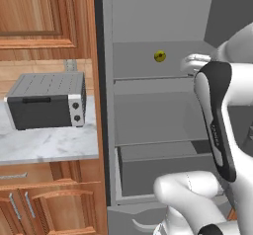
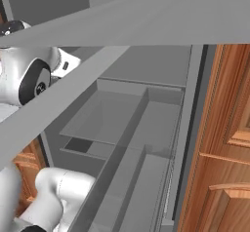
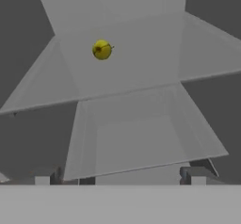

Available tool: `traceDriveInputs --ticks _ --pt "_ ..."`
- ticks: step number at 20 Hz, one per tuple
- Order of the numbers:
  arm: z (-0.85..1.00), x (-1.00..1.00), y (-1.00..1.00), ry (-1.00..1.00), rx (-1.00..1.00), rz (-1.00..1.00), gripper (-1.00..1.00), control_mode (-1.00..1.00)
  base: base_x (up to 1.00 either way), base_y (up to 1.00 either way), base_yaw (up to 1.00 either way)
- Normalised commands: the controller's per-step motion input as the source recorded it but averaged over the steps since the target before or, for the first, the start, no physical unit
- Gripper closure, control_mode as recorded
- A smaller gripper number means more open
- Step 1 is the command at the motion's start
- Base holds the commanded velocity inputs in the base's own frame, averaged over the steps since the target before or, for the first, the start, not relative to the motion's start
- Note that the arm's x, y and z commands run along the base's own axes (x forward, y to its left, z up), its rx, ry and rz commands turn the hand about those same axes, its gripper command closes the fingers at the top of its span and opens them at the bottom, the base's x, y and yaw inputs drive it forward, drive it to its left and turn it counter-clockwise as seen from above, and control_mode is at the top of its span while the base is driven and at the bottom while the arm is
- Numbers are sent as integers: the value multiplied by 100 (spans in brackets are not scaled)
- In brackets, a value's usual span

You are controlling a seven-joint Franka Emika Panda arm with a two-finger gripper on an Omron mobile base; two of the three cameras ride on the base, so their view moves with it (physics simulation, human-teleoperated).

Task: Open the fridge, remove the pear, broccoli, and shrimp, and place them on any counter.

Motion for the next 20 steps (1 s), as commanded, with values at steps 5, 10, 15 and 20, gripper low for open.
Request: traceDriveInputs --ticks 5,10,15,20 --pt "-2 84 0 3 0 5 -100 -100 0 0 0" --pt "-7 56 3 0 0 6 -100 -100 0 0 0" --pt "-27 52 7 0 0 6 -100 -100 0 0 0" --pt "-10 55 3 3 0 6 -100 -100 0 0 0"
